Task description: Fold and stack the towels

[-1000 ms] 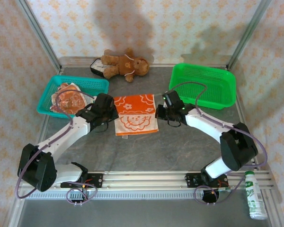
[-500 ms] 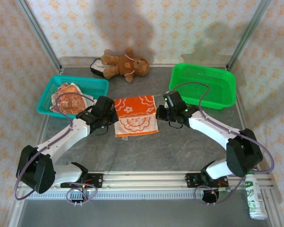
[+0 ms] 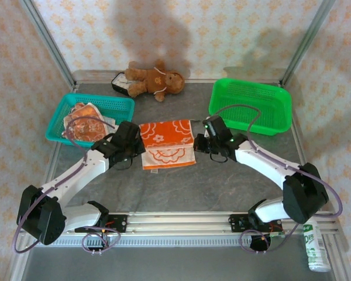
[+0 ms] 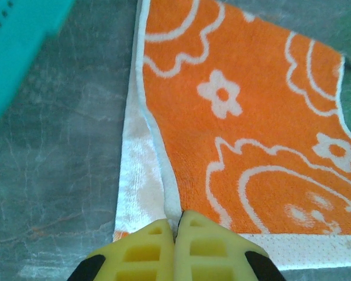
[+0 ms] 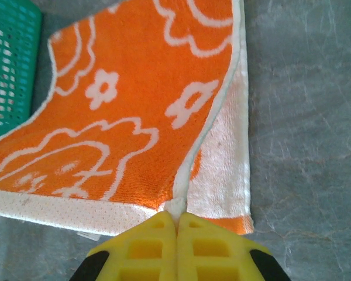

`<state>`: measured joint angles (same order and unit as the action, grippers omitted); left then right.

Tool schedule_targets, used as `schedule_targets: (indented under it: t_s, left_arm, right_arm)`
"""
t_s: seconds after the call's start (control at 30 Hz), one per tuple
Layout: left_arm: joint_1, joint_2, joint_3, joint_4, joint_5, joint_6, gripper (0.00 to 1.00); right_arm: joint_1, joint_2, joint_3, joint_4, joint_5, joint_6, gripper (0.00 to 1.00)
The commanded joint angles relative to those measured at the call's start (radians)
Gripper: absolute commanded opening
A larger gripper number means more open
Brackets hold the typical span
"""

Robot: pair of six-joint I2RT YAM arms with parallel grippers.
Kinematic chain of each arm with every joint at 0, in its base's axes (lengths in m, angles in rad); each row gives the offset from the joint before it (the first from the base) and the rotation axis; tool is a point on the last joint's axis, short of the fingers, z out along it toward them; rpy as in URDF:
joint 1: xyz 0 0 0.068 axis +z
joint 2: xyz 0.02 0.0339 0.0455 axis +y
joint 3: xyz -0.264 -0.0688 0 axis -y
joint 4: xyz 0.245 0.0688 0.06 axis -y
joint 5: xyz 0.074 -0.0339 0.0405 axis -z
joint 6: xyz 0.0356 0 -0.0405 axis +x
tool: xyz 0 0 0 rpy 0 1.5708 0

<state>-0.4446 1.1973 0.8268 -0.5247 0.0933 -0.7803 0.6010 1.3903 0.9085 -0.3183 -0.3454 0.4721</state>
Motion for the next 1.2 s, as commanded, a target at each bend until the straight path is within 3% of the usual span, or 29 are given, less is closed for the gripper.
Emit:
schedule_targets:
  t_s: [0.0,0.4,0.7,0.77,1.0,1.17]
  left_arm:
    - [-0.008,-0.003,-0.060,0.004,-0.029,-0.042,0.00]
    - [-0.052,0.077,-0.204,0.122,-0.012,-0.096,0.00]
    - [-0.075,0.129,-0.222,0.167,0.008,-0.108,0.00]
    - [-0.077,0.133,-0.220,0.164,0.012,-0.107,0.01]
    - [-0.077,0.090,-0.162,0.058,-0.033,-0.060,0.52]
    - [-0.075,0.076,-0.096,0.004,-0.084,-0.007,0.55]
  right_arm:
    - [0.015,0.038,-0.029,0.021,0.021,0.012,0.00]
    - [0.042,0.155,-0.098,0.082,0.026,0.005,0.00]
    - [0.046,0.186,-0.114,0.091,0.046,-0.005,0.00]
    - [0.046,0.189,-0.113,0.088,0.050,-0.007,0.05]
    - [0.046,0.135,-0.084,0.019,0.087,-0.026,0.29]
    - [0.046,0.113,-0.038,-0.028,0.130,-0.055,0.39]
